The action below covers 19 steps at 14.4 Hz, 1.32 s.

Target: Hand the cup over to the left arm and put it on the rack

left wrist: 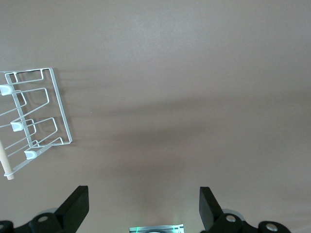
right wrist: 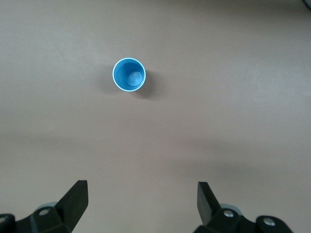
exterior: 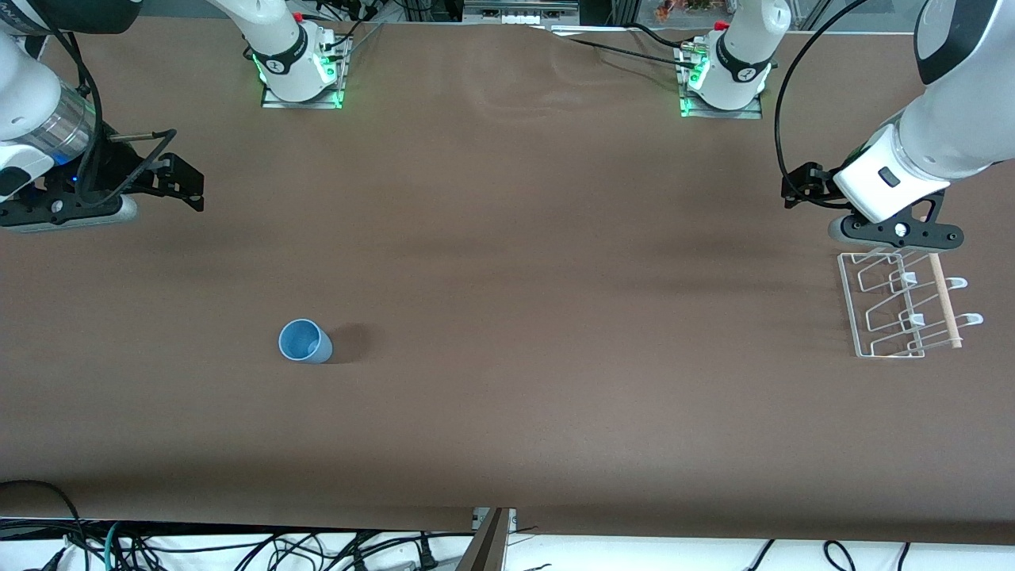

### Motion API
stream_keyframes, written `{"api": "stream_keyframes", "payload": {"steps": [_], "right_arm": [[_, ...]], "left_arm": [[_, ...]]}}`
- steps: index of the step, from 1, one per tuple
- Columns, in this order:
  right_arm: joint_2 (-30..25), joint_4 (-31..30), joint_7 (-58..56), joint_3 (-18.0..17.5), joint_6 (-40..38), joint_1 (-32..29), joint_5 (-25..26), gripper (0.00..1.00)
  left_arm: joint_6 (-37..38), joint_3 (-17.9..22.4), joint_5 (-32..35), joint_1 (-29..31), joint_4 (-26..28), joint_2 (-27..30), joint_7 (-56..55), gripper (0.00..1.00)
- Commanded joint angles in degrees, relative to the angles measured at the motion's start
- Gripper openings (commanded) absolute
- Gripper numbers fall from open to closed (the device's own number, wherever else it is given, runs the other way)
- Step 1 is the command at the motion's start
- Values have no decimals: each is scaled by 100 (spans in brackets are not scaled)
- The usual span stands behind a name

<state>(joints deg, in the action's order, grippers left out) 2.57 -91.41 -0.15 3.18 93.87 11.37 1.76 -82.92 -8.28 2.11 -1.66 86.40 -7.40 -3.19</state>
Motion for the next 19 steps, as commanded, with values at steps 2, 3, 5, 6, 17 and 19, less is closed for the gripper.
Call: {"api": "stream_keyframes", "payload": {"steps": [2, 3, 5, 6, 17, 19], "right_arm": [[68, 150, 85, -1, -97, -12, 79, 99], [68, 150, 51, -1, -89, -20, 70, 99], [59, 150, 76, -10, -71, -3, 70, 99], [59, 150, 68, -10, -71, -3, 70, 99], [1614, 132, -20, 8, 727, -55, -396, 99], [1904, 132, -46, 8, 1271, -73, -387, 99]], "left_arm": [[101, -6, 52, -1, -212, -104, 3, 100], [101, -6, 52, -1, -203, -104, 3, 100], [101, -6, 52, -10, -211, -104, 3, 100], [101, -6, 52, -10, -212, -104, 3, 100], [101, -6, 44, -1, -212, -104, 21, 100], [101, -6, 44, -1, -212, -104, 21, 100]]}}
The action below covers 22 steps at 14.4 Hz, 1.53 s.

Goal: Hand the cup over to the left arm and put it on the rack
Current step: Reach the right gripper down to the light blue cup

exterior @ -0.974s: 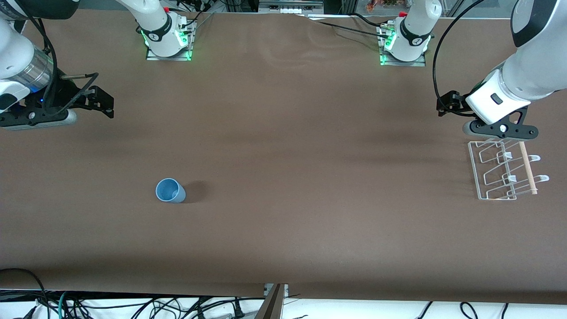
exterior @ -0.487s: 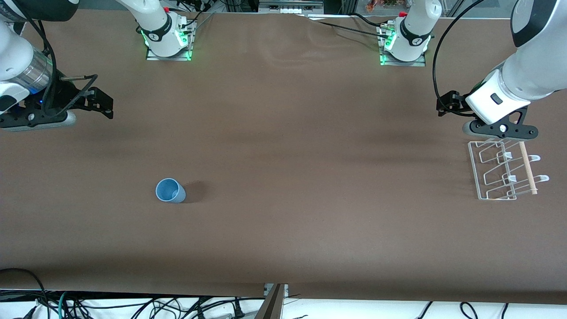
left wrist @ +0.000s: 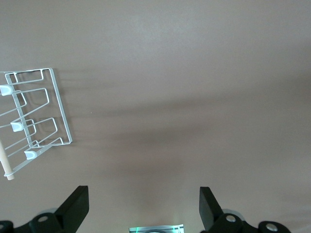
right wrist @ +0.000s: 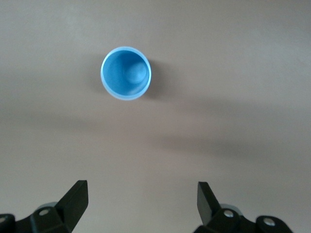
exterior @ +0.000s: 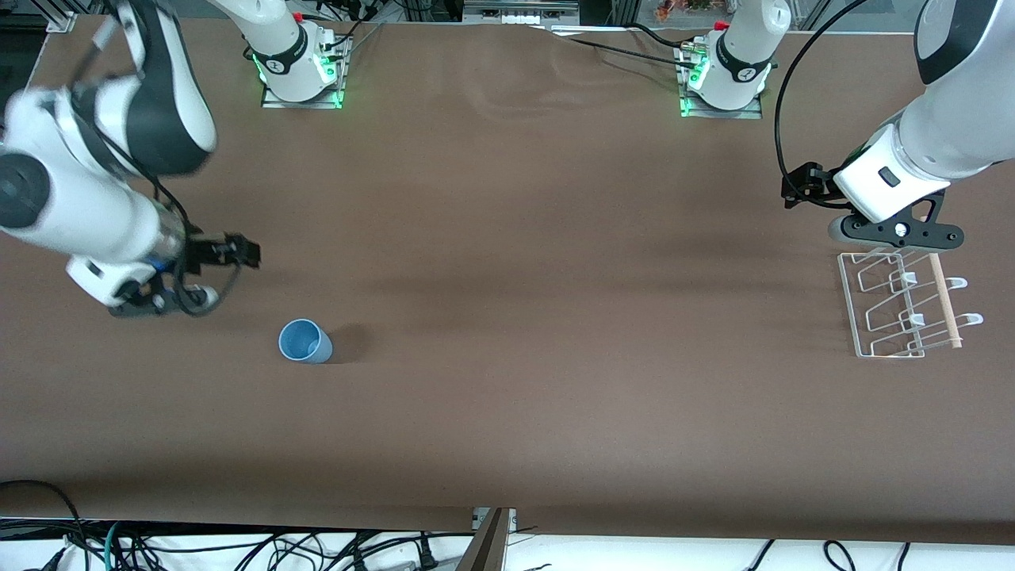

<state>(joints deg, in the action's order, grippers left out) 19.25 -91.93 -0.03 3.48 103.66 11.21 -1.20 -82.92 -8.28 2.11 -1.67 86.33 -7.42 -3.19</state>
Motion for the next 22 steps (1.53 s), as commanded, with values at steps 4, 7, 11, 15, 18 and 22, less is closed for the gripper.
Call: {"api": "stream_keyframes", "payload": {"steps": [4, 7, 11, 15, 18, 22], "right_arm": [[930, 202, 29, -13, 1829, -163, -100, 99], [1440, 185, -32, -14, 2807, -225, -354, 99], [1503, 167, -59, -22, 2827, -216, -390, 99], [1503, 132, -41, -49, 2695, -181, -399, 99], [1625, 123, -76, -58, 2187, -146, -381, 99], [1635, 123, -111, -58, 2132, -155, -390, 99]], "left_arm": [[101, -7, 44, 0, -204, -102, 21, 100], [101, -7, 44, 9, -195, -102, 29, 100], [109, -7, 44, 9, -195, -102, 29, 100], [109, -7, 44, 9, -195, -102, 29, 100], [109, -7, 44, 0, -195, -102, 29, 100], [109, -7, 44, 9, -195, -102, 29, 100]]}}
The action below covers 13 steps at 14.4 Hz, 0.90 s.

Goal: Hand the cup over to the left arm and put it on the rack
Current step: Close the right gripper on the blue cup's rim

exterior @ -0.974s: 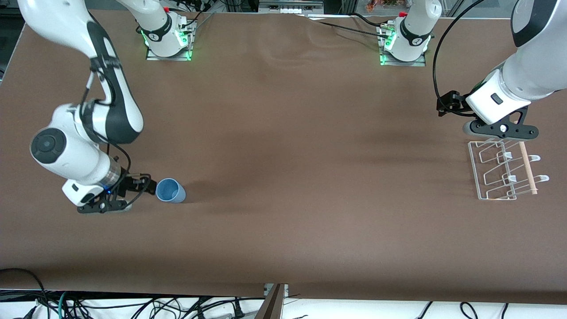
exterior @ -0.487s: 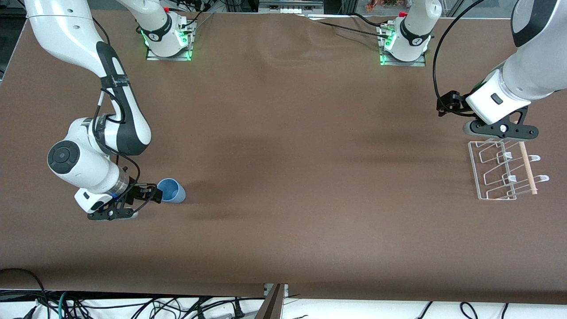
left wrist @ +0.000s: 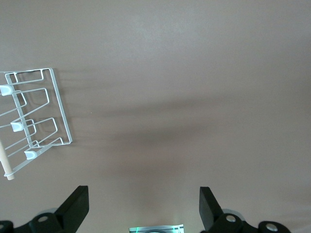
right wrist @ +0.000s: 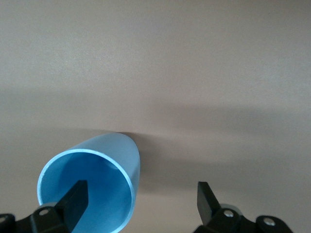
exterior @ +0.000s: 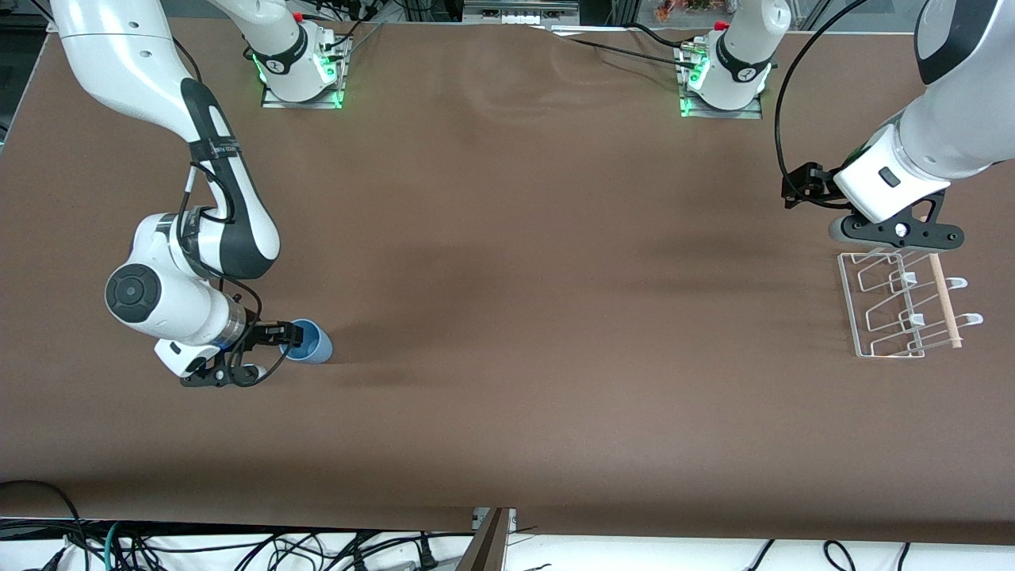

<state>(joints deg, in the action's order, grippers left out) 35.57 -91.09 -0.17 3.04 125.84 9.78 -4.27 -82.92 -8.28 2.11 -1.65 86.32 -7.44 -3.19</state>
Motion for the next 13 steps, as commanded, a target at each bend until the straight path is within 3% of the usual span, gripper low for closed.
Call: {"api": "stream_keyframes", "payload": {"steps": [1, 7, 8, 9, 10, 11, 13], "right_arm": [[19, 39, -89, -14, -85, -12, -83, 99], [318, 74, 8, -23, -15, 67, -65, 98], [345, 91, 8, -23, -6, 85, -65, 82], [345, 135, -9, -23, -15, 85, -65, 49], [345, 187, -10, -23, -15, 85, -65, 24], [345, 197, -10, -23, -24, 85, -74, 6], [345, 197, -1, -23, -15, 94, -74, 0]], "left_arm": [[109, -7, 44, 7, -194, -100, 21, 100], [136, -7, 52, -37, -186, -100, -14, 100], [136, -15, 44, -37, -185, -100, -15, 100], [136, -15, 44, -28, -185, -100, 3, 100], [136, -15, 44, -28, -185, -100, 3, 100], [136, -15, 44, -28, -185, -100, 3, 100], [136, -15, 44, -28, -194, -100, -6, 100]]}}
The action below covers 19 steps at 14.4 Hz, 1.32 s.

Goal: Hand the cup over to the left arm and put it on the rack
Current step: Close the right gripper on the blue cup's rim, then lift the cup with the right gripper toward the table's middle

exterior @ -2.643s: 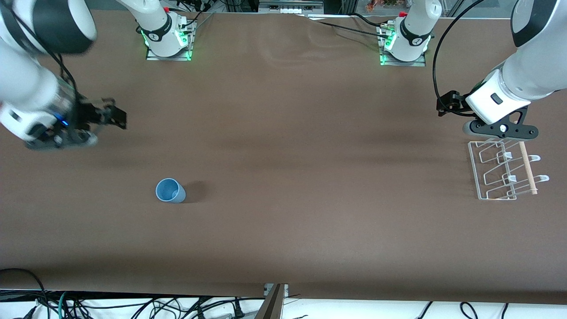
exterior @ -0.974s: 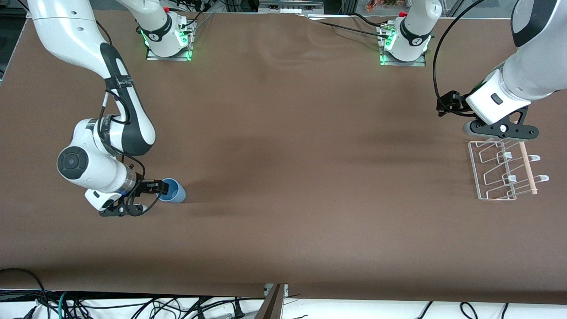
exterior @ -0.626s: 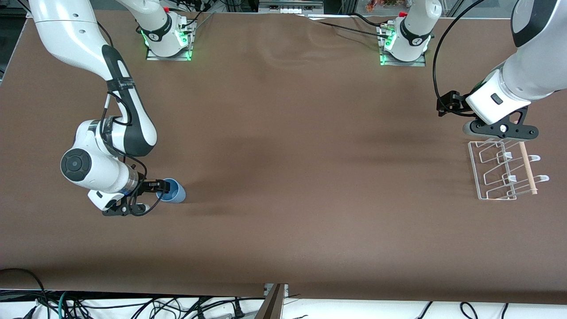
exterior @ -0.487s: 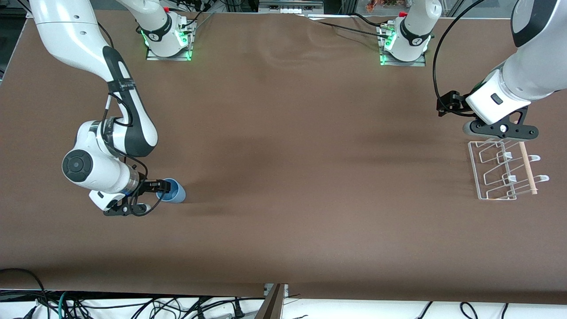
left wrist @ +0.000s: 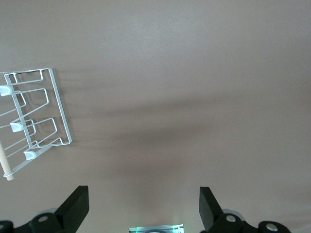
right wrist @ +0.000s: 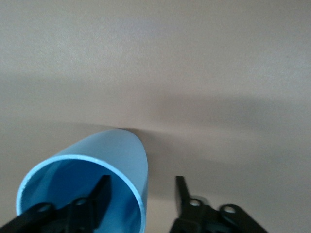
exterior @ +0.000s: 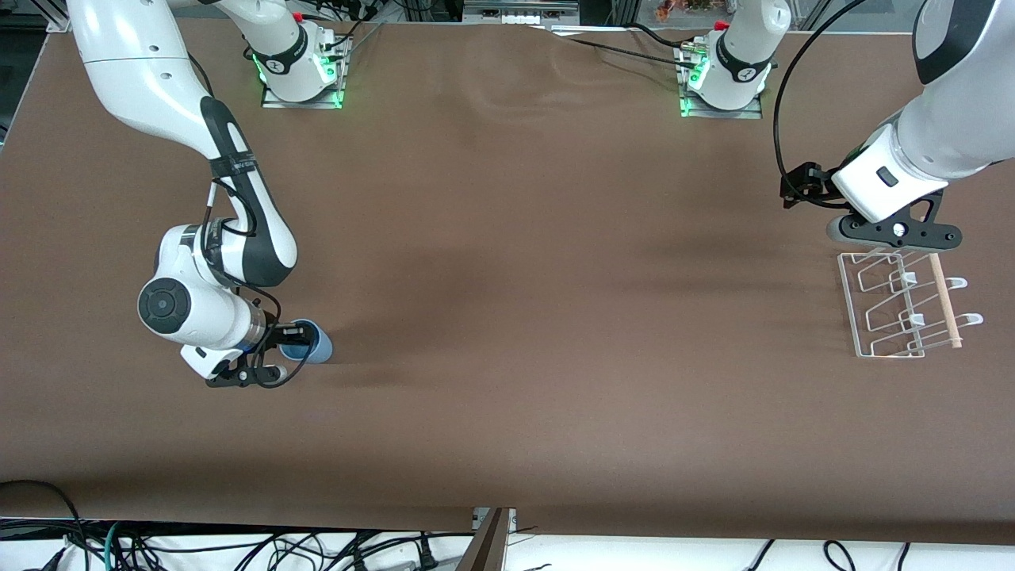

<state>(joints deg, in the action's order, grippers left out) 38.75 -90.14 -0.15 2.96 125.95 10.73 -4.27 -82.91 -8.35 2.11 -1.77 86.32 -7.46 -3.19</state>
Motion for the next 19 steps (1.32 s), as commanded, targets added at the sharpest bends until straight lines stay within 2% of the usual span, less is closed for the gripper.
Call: {"api": "stream_keyframes", "payload": {"steps": [1, 6, 8, 10, 14, 16, 19], "right_arm": [[28, 119, -3, -15, -27, 0, -74, 0], [1, 163, 110, -32, -79, 35, -92, 0], [-51, 312, 540, -233, -245, 26, -214, 0], [-87, 706, 1049, -322, -779, 52, -468, 0], [-87, 1533, 2375, -804, -1748, 140, -873, 0], [-122, 1744, 3061, -1129, -1811, 140, -1302, 0], [-122, 2236, 4011, -1473, -1758, 132, -2461, 0]], "left_arm": [[134, -9, 52, -17, -194, -98, -6, 100], [143, -9, 52, -17, -185, -98, 3, 100], [143, -9, 44, -25, -185, -98, -6, 100], [135, -9, 44, -25, -185, -98, -6, 100], [134, -9, 44, -25, -185, -98, 3, 100], [143, -9, 44, -25, -185, -98, 3, 100], [161, -18, -157, -61, -168, -98, 12, 100]]}}
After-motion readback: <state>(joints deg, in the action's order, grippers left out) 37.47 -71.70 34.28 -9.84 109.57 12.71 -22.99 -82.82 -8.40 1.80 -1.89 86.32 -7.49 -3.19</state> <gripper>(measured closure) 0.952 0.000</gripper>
